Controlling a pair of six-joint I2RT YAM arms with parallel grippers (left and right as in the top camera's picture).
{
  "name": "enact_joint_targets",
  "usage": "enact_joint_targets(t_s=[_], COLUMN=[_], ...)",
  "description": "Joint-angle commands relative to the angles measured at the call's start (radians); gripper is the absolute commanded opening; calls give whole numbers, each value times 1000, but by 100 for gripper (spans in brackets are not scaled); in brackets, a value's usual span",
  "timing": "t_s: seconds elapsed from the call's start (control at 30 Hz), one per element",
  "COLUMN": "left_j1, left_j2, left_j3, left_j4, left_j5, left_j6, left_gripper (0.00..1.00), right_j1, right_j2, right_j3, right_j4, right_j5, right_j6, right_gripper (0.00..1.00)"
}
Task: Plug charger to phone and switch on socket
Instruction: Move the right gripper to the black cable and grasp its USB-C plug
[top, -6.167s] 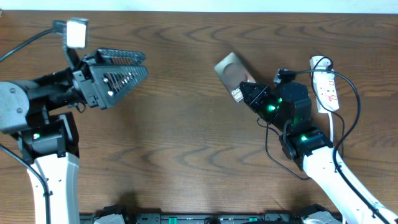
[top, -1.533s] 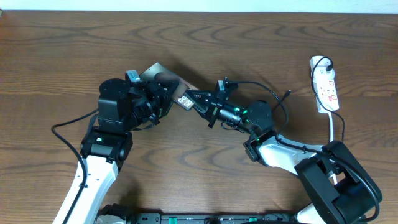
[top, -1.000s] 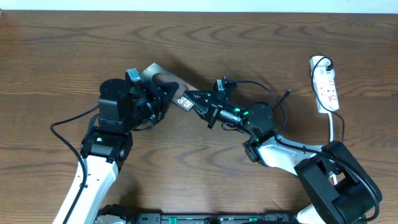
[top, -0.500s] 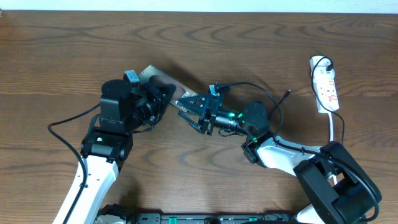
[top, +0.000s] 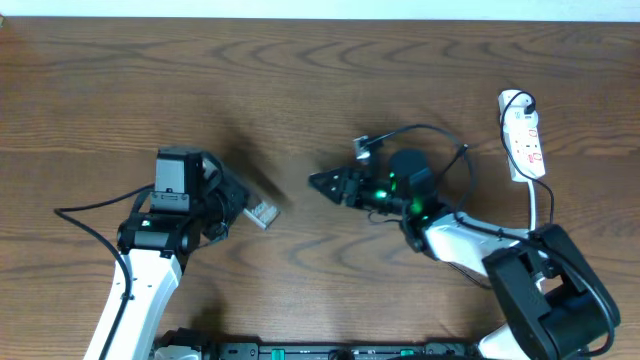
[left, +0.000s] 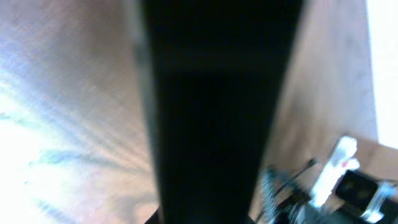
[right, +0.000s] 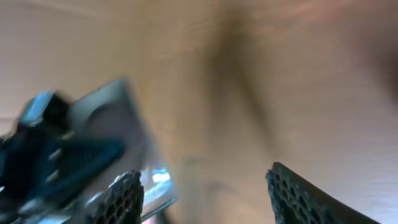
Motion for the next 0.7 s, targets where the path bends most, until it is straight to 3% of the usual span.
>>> enact_joint_targets(t_s=[0.0, 0.17, 0.3, 0.37, 0.5, 0.67], left_j1=[3, 3, 3, 3, 3, 3], left_j2=[-7, -8, -8, -8, -8, -8], left_j3=[14, 14, 14, 14, 14, 14], left_j4=[-34, -42, -42, -42, -34, -31], left_j5=[11, 79, 103, 103, 103, 106], left_j6=[60, 66, 66, 66, 66, 60], left_gripper=[7, 7, 7, 7, 7, 7], right_j1=[-75, -144, -148, -147, -147, -149], right_j2=[-58, -206, -317, -337, -319, -214], right_j3=[32, 145, 271, 315, 336, 336], right_j4=[-109, -539, -924, -1042, -1133, -1112], right_j5=[130, 364, 710, 861, 1078, 1170], right_j6=[-204, -330, -359, -359, -351, -263], right_gripper=[62, 59, 59, 52, 51, 52])
